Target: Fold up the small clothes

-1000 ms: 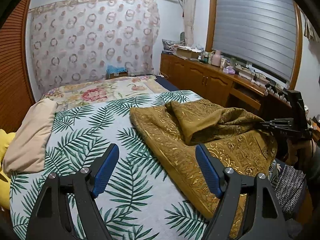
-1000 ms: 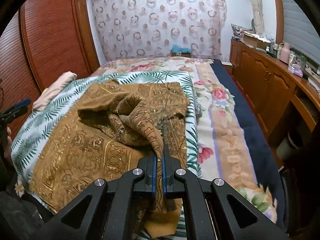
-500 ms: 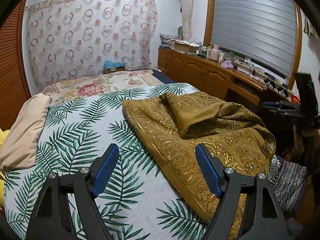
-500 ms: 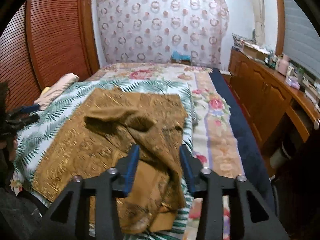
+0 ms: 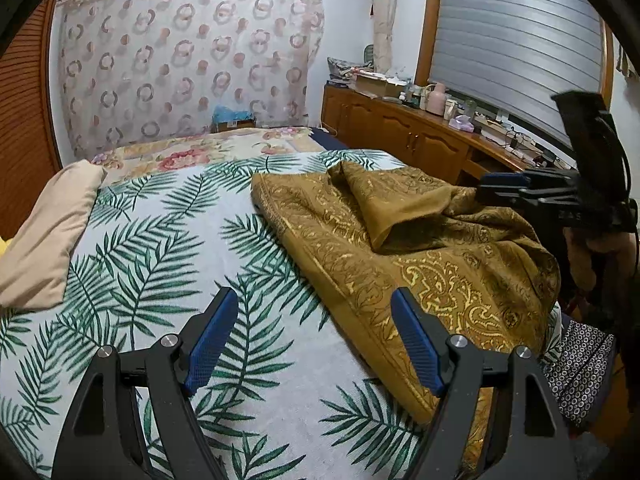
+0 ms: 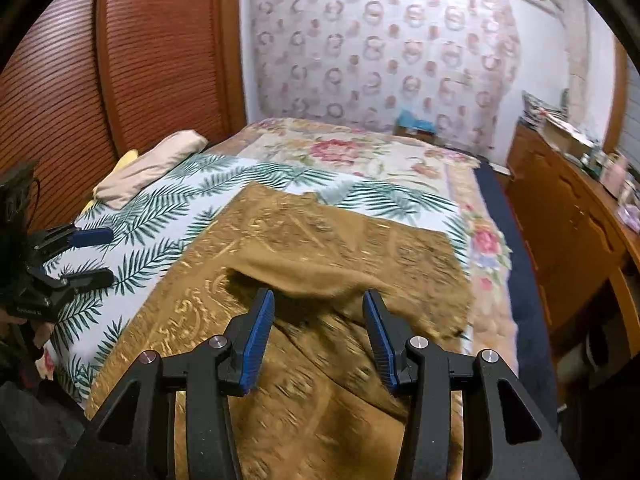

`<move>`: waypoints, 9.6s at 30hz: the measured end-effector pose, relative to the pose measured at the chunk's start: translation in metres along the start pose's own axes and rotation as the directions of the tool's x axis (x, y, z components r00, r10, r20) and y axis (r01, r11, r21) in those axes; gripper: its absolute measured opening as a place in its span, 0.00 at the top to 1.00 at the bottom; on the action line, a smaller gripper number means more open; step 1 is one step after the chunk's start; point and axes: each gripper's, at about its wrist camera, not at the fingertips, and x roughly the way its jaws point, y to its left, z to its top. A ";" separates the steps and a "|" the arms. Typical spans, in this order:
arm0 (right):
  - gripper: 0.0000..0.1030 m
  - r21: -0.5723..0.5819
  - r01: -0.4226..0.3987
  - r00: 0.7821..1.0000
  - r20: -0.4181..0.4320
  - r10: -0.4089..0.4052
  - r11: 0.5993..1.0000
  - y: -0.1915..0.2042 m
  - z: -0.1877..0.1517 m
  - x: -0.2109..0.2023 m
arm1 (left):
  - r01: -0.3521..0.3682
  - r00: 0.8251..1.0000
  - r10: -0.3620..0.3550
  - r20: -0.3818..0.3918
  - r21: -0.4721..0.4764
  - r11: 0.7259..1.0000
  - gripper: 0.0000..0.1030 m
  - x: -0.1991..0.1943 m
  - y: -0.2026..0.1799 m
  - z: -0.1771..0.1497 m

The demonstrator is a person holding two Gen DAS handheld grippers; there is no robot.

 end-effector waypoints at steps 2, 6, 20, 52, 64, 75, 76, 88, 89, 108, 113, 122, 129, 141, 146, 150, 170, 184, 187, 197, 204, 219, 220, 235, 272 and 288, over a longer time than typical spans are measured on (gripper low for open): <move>0.54 -0.024 -0.012 1.000 -0.018 0.012 1.000 0.003 0.005 0.010 | 0.002 1.000 -0.002 -0.008 -0.002 1.000 0.23 0.002 0.000 -0.003; 0.54 -0.080 -0.032 0.998 -0.062 0.027 0.996 0.007 0.014 0.031 | 0.003 1.000 -0.003 -0.016 -0.008 1.000 0.23 0.005 0.001 -0.008; 0.86 -0.249 -0.008 0.986 -0.165 -0.034 0.968 0.013 0.032 0.073 | 0.009 0.999 -0.010 -0.042 -0.027 1.000 0.23 0.010 0.006 -0.020; 0.63 0.115 0.209 0.971 -0.140 -0.192 0.971 -0.113 0.057 0.060 | 0.016 0.999 -0.017 -0.047 -0.019 1.000 0.23 0.013 0.006 -0.021; 0.79 0.238 0.050 0.973 -0.232 0.007 0.970 -0.142 0.042 0.091 | 0.060 0.996 -0.059 -0.063 0.020 0.998 0.23 0.016 -0.017 -0.016; 0.86 0.101 0.285 0.954 -0.124 -0.272 0.953 -0.134 0.052 0.051 | 0.063 0.993 -0.058 -0.101 0.050 0.997 0.23 0.022 -0.028 -0.022; 0.76 0.107 0.285 0.950 -0.161 -0.266 0.952 -0.136 0.050 0.053 | 0.062 0.993 -0.056 -0.102 0.052 0.997 0.23 0.022 -0.028 -0.022; 0.46 0.083 0.186 0.981 -0.072 -0.180 0.979 -0.081 -0.002 -0.039 | 0.086 0.989 -0.079 -0.121 0.058 0.995 0.23 0.009 -0.041 -0.033; 0.46 0.078 0.176 0.983 -0.066 -0.171 0.981 -0.074 -0.012 -0.048 | 0.092 0.989 -0.084 -0.124 0.058 0.994 0.23 0.008 -0.041 -0.034; 0.72 0.121 0.185 0.980 -0.090 -0.175 0.975 -0.055 -0.085 -0.099 | 0.154 0.971 -0.136 -0.194 0.081 0.985 0.48 -0.001 -0.063 -0.052; 0.72 0.111 0.165 0.985 -0.061 -0.158 0.980 -0.033 -0.087 -0.104 | 0.159 0.970 -0.139 -0.200 0.086 0.983 0.59 -0.001 -0.066 -0.052; 0.50 0.089 0.095 0.993 -0.075 -0.088 0.991 -0.004 -0.105 -0.107 | 0.215 0.956 -0.192 -0.223 0.085 0.973 0.95 -0.003 -0.069 -0.047; 0.49 0.067 0.018 0.997 -0.073 -0.013 0.998 0.015 -0.107 -0.117 | 0.241 0.968 -0.234 -0.087 0.087 0.967 0.97 -0.023 -0.075 0.004; 0.36 0.017 0.002 0.999 -0.038 -0.001 1.000 0.026 -0.106 -0.142 | 0.188 0.982 -0.185 -0.034 0.087 0.978 0.97 0.013 -0.071 0.061; 0.36 0.035 0.025 0.991 -0.132 -0.020 0.999 0.010 -0.114 -0.118 | 0.162 0.986 -0.160 -0.036 0.076 0.984 0.97 0.021 -0.064 0.061; 0.37 0.008 0.057 0.988 -0.147 -0.055 0.998 -0.002 -0.116 -0.109 | 0.167 0.986 -0.165 -0.030 0.063 0.984 0.97 0.019 -0.060 0.061; 0.94 -0.058 0.077 0.994 0.083 -0.072 0.995 -0.026 0.035 -0.051 | 0.079 0.997 -0.079 0.001 -0.001 0.997 0.97 0.044 0.002 0.102; 0.94 -0.054 0.016 0.995 -0.095 -0.021 0.998 -0.071 0.070 0.053 | 0.047 0.995 -0.049 -0.085 -0.021 0.999 0.47 0.093 0.041 0.114; 0.94 -0.038 0.009 0.993 -0.120 -0.013 0.999 -0.077 0.078 0.063 | 0.044 0.995 -0.046 -0.093 -0.021 0.999 0.39 0.094 0.050 0.115; 0.72 -0.040 0.039 0.985 -0.169 -0.045 0.998 -0.084 0.111 0.077 | 0.065 0.992 -0.063 -0.112 0.015 0.998 0.39 0.099 0.054 0.116; 0.36 0.052 0.100 0.993 -0.065 -0.096 0.994 -0.099 0.130 0.043 | 0.060 0.986 -0.058 -0.157 0.013 0.998 0.39 0.124 0.055 0.115; 0.36 0.156 0.183 0.975 -0.158 -0.158 0.971 -0.105 0.051 0.007 | 0.009 0.969 -0.017 -0.247 -0.036 0.999 0.38 0.181 0.074 0.114; 0.36 0.172 0.177 0.975 -0.168 -0.148 0.969 -0.107 0.050 0.010 | 0.011 0.967 -0.021 -0.252 -0.044 0.999 0.38 0.183 0.076 0.113; 0.46 0.280 -0.031 0.985 -0.154 0.076 0.960 -0.144 0.041 0.040 | 0.090 0.964 -0.099 -0.245 -0.049 0.995 0.62 0.189 0.068 0.115; 0.87 -0.112 -0.164 0.974 0.137 0.179 0.980 -0.004 0.130 0.008 | -0.098 0.979 0.106 0.176 -0.058 0.994 0.90 -0.031 0.138 0.129; 0.87 -0.413 -0.339 0.927 0.006 0.375 0.845 0.080 0.270 0.158 | -0.302 0.908 0.378 0.182 -0.340 0.891 0.90 -0.090 0.269 0.055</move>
